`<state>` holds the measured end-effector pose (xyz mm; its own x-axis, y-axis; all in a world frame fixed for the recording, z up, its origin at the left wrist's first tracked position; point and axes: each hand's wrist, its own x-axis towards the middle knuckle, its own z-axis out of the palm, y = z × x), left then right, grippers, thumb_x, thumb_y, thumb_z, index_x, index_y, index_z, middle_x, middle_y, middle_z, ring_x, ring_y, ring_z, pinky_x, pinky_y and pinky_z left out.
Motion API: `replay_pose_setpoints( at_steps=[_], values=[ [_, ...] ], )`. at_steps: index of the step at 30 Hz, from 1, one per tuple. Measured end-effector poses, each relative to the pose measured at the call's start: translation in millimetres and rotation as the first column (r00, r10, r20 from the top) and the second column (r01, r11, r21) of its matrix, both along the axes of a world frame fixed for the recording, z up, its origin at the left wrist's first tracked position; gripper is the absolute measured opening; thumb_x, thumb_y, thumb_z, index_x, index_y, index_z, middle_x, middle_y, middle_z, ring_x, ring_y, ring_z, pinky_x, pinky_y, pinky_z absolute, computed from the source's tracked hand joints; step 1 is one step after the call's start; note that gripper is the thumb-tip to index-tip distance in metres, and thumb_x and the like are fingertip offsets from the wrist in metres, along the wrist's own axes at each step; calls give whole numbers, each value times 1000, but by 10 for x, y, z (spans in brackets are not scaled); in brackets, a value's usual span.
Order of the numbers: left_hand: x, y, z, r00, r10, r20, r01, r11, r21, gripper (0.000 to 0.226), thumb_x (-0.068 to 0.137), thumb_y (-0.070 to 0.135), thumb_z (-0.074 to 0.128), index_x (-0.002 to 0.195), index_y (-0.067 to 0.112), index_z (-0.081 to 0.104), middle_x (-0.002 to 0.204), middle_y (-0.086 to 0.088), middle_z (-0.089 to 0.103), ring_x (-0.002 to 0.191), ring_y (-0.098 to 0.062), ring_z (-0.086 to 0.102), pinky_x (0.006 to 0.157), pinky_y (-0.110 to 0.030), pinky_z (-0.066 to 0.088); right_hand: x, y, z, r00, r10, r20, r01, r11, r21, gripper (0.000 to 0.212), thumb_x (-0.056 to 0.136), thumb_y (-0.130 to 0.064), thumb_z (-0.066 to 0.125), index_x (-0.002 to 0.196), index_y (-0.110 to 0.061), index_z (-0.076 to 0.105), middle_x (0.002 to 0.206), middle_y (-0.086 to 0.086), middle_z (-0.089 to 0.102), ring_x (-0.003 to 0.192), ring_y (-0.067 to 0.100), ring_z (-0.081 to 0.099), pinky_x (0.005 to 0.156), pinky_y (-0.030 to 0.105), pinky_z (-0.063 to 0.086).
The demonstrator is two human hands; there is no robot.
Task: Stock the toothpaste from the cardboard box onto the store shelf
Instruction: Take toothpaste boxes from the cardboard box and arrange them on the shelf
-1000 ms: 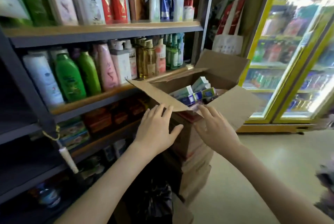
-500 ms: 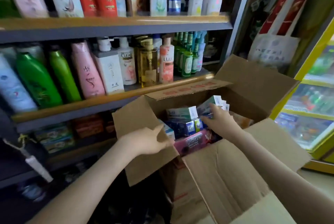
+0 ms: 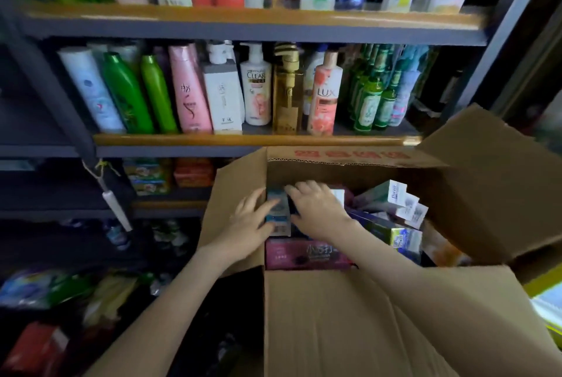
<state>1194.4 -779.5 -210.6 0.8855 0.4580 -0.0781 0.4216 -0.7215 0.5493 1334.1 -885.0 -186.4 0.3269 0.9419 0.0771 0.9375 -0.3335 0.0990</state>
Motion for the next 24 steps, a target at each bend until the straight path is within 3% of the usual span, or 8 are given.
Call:
replay_pose_setpoints(
  at_steps=[2,4,10,15,18,22,24],
  values=[
    [-5,23,-56,999,-2,55,5,998,-55,45,102,22,38,146,27,31,160,10,-3,145,-15,-3,115,-36,9,-172,150,-118,999,18,-30,-21,993,-115,49,93,-27,51,136,-7,36,133,12,48,121,30,47,97,37,37],
    [5,18,-66,996,7,88,0,997,-75,45,101,18,38,144,26,30,158,9,1,146,-16,-1,115,-36,9,-249,255,-238,988,-84,-129,58,979,-193,50,95,-29,48,137,-6,33,136,13,47,121,30,50,93,38,42],
    [-8,68,-121,989,-13,148,20,999,-50,53,98,11,42,146,22,24,158,4,7,144,-13,4,111,-25,6,-298,459,-380,942,-221,-253,144,945,-293,53,99,-20,40,148,-12,20,144,16,37,125,36,49,92,43,43],
    [15,76,-142,987,-20,162,31,997,-70,54,97,9,42,146,20,23,158,3,8,144,-12,4,108,-23,5,-252,519,-397,877,-276,-392,154,937,-315,54,96,-28,48,145,-16,30,145,14,34,127,40,41,95,46,40],
    [21,74,-110,989,-30,145,40,997,-65,55,97,9,41,147,20,21,158,2,6,144,-14,3,110,-27,6,-268,480,-323,843,-334,-423,248,937,-246,51,94,-26,47,143,-20,35,146,13,31,128,39,36,101,42,35],
    [-10,91,-21,995,-53,86,59,996,-62,61,97,17,43,149,19,12,157,3,5,145,-16,2,114,-29,4,-215,387,20,847,-316,-428,350,937,1,43,90,-34,48,129,-17,52,132,12,47,120,38,43,96,39,37],
    [-10,95,59,997,-44,61,45,999,-15,65,96,24,50,149,19,14,156,1,12,144,-22,8,116,-33,12,-149,257,269,787,-279,-550,414,900,136,37,88,-36,49,113,-10,59,118,17,57,111,39,51,89,40,42]
  ],
)
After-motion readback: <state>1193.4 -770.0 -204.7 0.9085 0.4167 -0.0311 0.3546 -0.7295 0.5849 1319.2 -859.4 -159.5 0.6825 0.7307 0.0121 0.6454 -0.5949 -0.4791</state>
